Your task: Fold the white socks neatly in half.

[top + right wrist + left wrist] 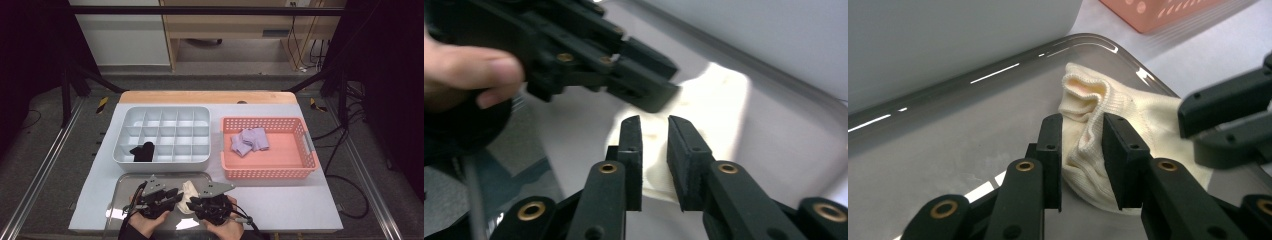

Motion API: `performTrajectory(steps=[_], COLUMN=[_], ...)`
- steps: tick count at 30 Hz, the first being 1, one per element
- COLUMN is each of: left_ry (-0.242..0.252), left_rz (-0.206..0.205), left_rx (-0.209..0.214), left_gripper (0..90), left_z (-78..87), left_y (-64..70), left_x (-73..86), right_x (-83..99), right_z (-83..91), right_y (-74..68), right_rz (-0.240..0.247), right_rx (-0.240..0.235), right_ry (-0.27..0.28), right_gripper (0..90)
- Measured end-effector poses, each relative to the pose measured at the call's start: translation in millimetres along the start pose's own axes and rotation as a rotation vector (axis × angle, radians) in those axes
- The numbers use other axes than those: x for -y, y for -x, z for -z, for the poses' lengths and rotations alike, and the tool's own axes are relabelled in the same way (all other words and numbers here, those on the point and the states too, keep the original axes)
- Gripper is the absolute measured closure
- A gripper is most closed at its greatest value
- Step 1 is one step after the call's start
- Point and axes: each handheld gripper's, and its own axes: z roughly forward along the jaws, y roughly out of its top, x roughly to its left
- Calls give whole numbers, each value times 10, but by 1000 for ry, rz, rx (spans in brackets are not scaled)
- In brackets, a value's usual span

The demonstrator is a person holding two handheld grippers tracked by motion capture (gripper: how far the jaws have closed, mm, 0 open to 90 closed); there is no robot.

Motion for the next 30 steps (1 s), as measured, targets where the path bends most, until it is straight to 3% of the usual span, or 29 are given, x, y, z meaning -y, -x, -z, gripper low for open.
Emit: performTrajectory(steps=[5,9,11,15,18,23,30], left_ry=[-12,-10,-8,-10,-11,-11,27], left_rz=[-13,-11,-10,-15,-18,-16,-7], left_rx=[-2,0,2,-2,-2,0,-6], left_gripper=[688,688,688,690,690,690,684], left_z=[-14,-13,-16,-17,-18,-21,7], left_y=[4,0,-5,-1,0,-2,15], left_x=[16,20,26,25,24,24,-2], right_x=[54,48,7,-14,6,68,76], right_z=[-78,-60,18,77,44,-64,-53], right_y=[33,37,73,172,216,216,227], right_rz=[10,4,-12,-48,-69,-50,-93], right_rx=[43,39,48,116,110,116,81], right_ry=[-72,-66,-32,-8,-26,-72,-70], right_gripper=[817,806,793,741,728,718,828])
